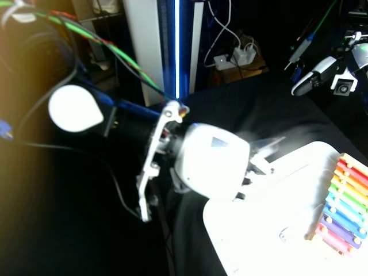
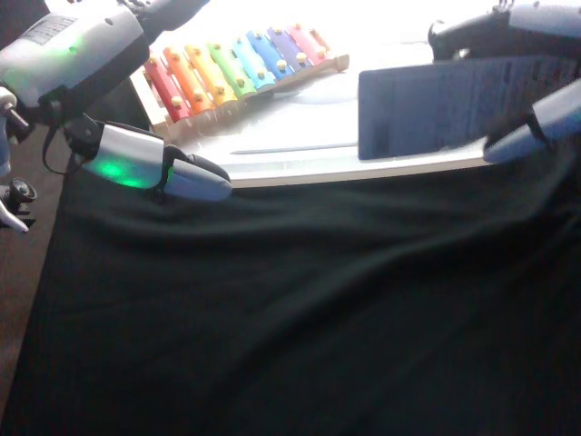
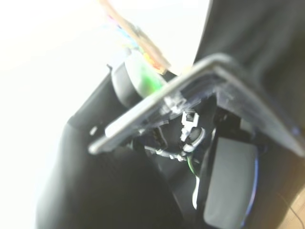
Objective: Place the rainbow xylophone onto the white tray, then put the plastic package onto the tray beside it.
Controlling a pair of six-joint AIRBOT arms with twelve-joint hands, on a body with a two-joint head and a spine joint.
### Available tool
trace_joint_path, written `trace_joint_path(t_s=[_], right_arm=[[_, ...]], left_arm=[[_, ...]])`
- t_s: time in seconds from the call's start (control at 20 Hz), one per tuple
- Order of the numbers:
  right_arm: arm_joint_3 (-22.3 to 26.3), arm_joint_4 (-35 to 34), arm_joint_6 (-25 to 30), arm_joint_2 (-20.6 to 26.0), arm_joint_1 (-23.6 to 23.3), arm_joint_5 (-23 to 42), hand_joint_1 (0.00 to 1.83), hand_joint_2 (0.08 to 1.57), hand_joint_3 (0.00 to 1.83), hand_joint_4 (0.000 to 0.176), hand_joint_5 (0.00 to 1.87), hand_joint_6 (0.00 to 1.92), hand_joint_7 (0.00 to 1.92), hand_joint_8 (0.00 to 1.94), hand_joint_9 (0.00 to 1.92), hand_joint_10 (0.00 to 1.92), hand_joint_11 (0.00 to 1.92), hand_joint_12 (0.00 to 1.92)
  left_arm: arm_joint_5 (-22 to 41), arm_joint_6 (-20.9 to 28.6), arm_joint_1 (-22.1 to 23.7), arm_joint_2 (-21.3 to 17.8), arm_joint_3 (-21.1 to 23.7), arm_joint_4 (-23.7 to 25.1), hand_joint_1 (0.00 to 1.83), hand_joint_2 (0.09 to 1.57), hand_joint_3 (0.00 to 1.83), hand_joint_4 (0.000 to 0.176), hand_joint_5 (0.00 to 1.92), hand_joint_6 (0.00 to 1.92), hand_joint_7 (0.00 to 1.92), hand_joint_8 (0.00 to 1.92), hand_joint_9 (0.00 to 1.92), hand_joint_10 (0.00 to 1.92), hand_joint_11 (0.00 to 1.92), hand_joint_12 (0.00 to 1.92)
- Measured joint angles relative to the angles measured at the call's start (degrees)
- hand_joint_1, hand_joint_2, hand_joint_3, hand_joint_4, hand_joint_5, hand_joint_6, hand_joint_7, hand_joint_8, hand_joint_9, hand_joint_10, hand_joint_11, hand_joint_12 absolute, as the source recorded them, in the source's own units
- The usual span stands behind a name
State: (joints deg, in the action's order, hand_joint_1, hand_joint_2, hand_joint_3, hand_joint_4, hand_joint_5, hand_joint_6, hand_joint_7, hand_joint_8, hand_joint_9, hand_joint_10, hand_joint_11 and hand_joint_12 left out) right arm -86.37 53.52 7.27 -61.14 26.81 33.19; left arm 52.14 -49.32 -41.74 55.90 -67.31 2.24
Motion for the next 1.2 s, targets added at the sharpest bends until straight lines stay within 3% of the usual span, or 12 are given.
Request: trace_joint_path(t_s=[0.2,0.3,0.55,0.6,0.65,0.85,0.95,1.0,1.05,1.1,1.15,1.2], right_arm=[[-3.4,-0.2,0.0,-2.2,-2.7,-1.9,1.65,1.05,0.01,0.003,0.62,1.92,1.07,1.94,1.35,1.92,1.46,1.92],[-5.0,-0.3,0.0,-3.3,-3.6,-3.5,1.65,1.07,0.0,0.0,0.62,1.92,1.15,1.94,1.43,1.92,1.49,1.92],[-8.7,-0.3,0.0,-6.6,-4.5,-6.3,1.62,1.09,0.0,0.0,0.49,1.92,1.0,1.94,1.32,1.92,1.44,1.92],[-9.2,-0.4,0.0,-7.2,-4.5,-6.6,1.5,1.12,0.01,0.0,0.48,1.87,0.97,1.94,1.3,1.92,1.42,1.92],[-9.9,-0.5,0.4,-8.0,-4.5,-6.9,1.17,1.23,0.01,0.0,0.65,1.54,1.0,1.94,1.28,1.92,1.35,1.92],[-13.4,-0.6,2.6,-11.4,-4.7,-7.7,1.44,1.13,0.0,0.0,0.58,1.9,1.12,1.94,1.39,1.92,1.48,1.92],[-14.4,-0.8,3.1,-12.8,-4.7,-8.0,1.47,1.17,0.0,0.0,0.49,1.77,0.97,1.94,1.28,1.92,1.39,1.92],[-14.8,-1.0,3.1,-13.4,-4.7,-8.0,1.2,1.2,0.01,0.0,0.71,1.4,1.04,1.94,1.32,1.92,1.4,1.92],[-15.1,-1.0,3.0,-13.9,-4.7,-8.2,1.14,1.22,0.01,0.0,0.75,1.35,1.05,1.94,1.31,1.92,1.4,1.92],[-15.4,-1.2,3.0,-14.3,-4.8,-8.6,1.13,1.23,0.01,0.0,0.75,1.35,1.03,1.94,1.3,1.92,1.39,1.92],[-15.4,-1.4,3.1,-14.5,-4.8,-8.6,1.44,1.13,0.0,0.0,0.55,1.67,0.99,1.94,1.27,1.92,1.38,1.92],[-15.4,-1.4,3.1,-14.7,-4.8,-8.5,1.51,1.09,0.0,0.0,0.51,1.77,1.0,1.94,1.28,1.92,1.38,1.92]], left_arm=[[0.5,0.0,-0.6,-0.1,0.1,-0.5,0.79,0.64,0.0,0.0,0.0,0.0,0.0,0.0,0.0,0.0,0.0,0.0],[0.4,0.0,-0.8,-0.2,0.2,-0.4,0.81,0.66,0.0,0.0,0.0,0.0,0.0,0.0,0.0,0.0,0.0,0.0],[1.1,0.0,-1.4,-1.1,0.7,-0.9,0.86,0.69,0.01,0.0,0.0,0.0,0.0,0.0,0.0,0.0,0.0,0.0],[1.0,0.0,-1.4,-1.1,0.7,-1.1,0.87,0.68,0.0,0.0,0.0,0.0,0.0,0.0,0.0,0.0,0.0,0.0],[1.3,0.0,-1.4,-1.2,0.7,-1.0,0.86,0.67,0.0,0.0,0.0,0.0,0.0,0.0,0.0,0.0,0.0,0.0],[2.0,0.0,-1.5,-1.2,1.0,-1.1,0.95,0.68,0.0,0.0,0.0,0.0,0.0,0.0,0.0,0.0,0.0,0.0],[2.1,0.0,-1.5,-1.3,1.0,-1.2,0.97,0.68,0.0,0.0,0.0,0.0,0.0,0.0,0.0,0.0,0.0,0.0],[2.1,0.0,-1.5,-1.4,1.0,-1.3,0.98,0.69,0.0,0.0,0.0,0.0,0.0,0.0,0.0,0.0,0.0,0.0],[2.1,0.0,-1.5,-1.4,1.0,-1.3,0.99,0.69,0.0,0.0,0.0,0.0,0.0,0.0,0.0,0.0,0.0,0.0],[2.2,0.0,-1.5,-1.4,1.0,-1.4,0.98,0.68,0.0,0.0,0.0,0.0,0.0,0.0,0.0,0.0,0.0,0.0],[2.1,0.0,-1.5,-1.4,1.0,-1.4,0.96,0.68,0.0,0.0,0.0,0.0,0.0,0.0,0.0,0.0,0.0,0.0],[2.1,0.0,-1.6,-1.4,1.0,-1.4,0.97,0.69,0.0,0.0,0.0,0.0,0.0,0.0,0.0,0.0,0.0,0.0]])
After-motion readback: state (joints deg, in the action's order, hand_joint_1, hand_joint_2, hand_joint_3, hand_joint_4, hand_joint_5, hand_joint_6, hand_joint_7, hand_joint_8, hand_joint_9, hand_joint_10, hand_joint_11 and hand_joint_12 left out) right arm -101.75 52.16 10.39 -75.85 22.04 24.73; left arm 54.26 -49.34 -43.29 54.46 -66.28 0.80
